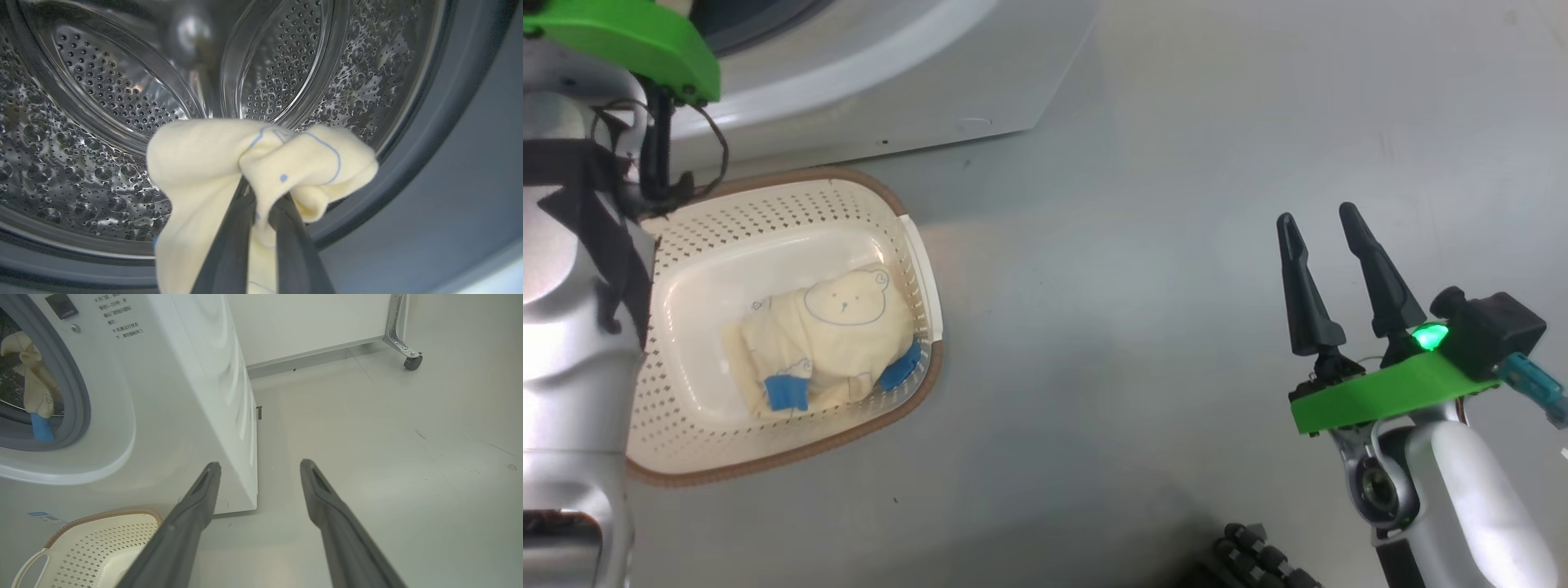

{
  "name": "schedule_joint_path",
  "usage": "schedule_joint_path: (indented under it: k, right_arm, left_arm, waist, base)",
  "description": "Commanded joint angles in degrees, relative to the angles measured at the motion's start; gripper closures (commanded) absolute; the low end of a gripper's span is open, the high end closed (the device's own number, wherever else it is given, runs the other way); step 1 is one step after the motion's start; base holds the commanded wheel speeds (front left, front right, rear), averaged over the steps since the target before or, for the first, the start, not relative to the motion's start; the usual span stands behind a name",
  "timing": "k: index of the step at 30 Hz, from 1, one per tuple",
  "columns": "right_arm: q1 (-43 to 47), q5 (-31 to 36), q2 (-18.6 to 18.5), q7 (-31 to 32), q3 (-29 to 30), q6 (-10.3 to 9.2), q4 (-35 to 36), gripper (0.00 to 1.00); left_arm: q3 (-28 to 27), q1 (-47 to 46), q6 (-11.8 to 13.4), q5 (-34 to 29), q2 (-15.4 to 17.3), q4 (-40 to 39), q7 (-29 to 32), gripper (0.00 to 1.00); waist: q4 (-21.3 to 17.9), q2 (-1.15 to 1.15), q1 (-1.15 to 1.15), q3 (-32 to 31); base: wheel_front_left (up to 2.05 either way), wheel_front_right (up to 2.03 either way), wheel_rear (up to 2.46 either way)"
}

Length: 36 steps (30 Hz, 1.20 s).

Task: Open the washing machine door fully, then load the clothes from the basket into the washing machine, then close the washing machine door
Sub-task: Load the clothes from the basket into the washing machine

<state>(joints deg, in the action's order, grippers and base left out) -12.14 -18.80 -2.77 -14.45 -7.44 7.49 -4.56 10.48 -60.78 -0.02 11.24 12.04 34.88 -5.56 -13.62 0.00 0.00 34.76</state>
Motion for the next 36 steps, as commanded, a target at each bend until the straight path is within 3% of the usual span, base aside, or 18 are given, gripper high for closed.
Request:
schedule_joint_path:
  k: [1, 22, 29, 36]
  right_arm:
    - [0.09, -0.74, -0.11, -0.54, -1.17, 0.00, 1.24, 0.00]
    - [-0.03, -2.69, -0.11, -0.55, -2.47, 0.00, 1.72, 0.00]
    - [-0.62, -3.86, -0.11, -0.55, -4.34, 0.00, 1.85, 0.00]
    - [-0.31, -4.13, -0.11, -0.55, -5.01, 0.00, 1.86, 0.00]
  left_arm:
    - [-0.60, -3.11, -0.30, -0.78, 2.88, -0.98, 1.02, 1.00]
    - [-0.31, -16.46, -1.60, -0.04, 6.51, 7.71, 5.10, 1.00]
    - [1.07, -22.07, -1.94, -1.04, 6.91, 9.97, 3.95, 1.00]
    - [2.82, -27.15, -2.13, -3.43, 9.20, 11.97, -1.81, 1.00]
  waist:
    - [-0.76, 0.00, 0.00, 0.02]
    - [-3.04, 0.00, 0.00, 8.18]
    - [-4.02, 0.00, 0.00, 10.11]
    - [-5.15, 0.00, 0.00, 11.38]
  base:
    - [0.00, 0.00, 0.00]
    - [0.00, 0.00, 0.00]
    - [0.00, 0.00, 0.00]
    - [0.00, 0.00, 0.00]
